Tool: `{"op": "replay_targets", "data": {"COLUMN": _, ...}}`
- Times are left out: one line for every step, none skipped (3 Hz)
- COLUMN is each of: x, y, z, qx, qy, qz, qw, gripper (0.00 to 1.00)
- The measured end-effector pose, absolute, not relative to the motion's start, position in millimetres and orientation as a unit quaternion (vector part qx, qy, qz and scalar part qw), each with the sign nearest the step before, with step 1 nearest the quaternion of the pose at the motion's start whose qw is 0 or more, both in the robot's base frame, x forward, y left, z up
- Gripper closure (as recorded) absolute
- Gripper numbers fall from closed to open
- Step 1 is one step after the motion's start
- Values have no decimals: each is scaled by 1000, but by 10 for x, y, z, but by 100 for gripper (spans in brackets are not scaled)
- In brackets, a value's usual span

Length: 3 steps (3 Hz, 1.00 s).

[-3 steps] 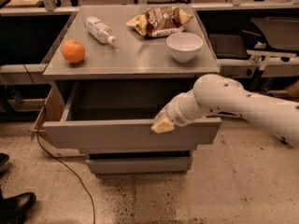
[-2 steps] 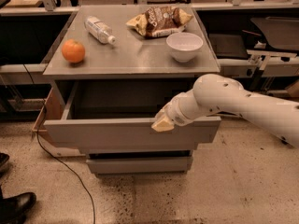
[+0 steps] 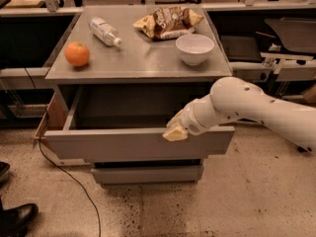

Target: Open top drawer

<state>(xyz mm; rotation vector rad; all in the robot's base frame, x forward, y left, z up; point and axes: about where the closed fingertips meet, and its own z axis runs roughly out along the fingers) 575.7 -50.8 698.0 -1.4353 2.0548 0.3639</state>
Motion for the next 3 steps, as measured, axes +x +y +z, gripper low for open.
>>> {"op": "replay_targets", "data": {"x": 5551, "y": -564, "z": 7188, "qx": -538, "qy": 775, "qz": 161, "qw": 291, "gripper": 15}}
{"op": "replay_targets", "data": {"x": 5291, "y": -654, "z": 7408, "qx": -531, "qy": 777, "qz": 188, "qw": 280, "gripper": 0}}
{"op": "replay_targets", "data": {"x": 5243, "y": -727, "z": 7684, "qx": -527, "qy": 774, "qz": 199, "qw": 289, "gripper": 0}}
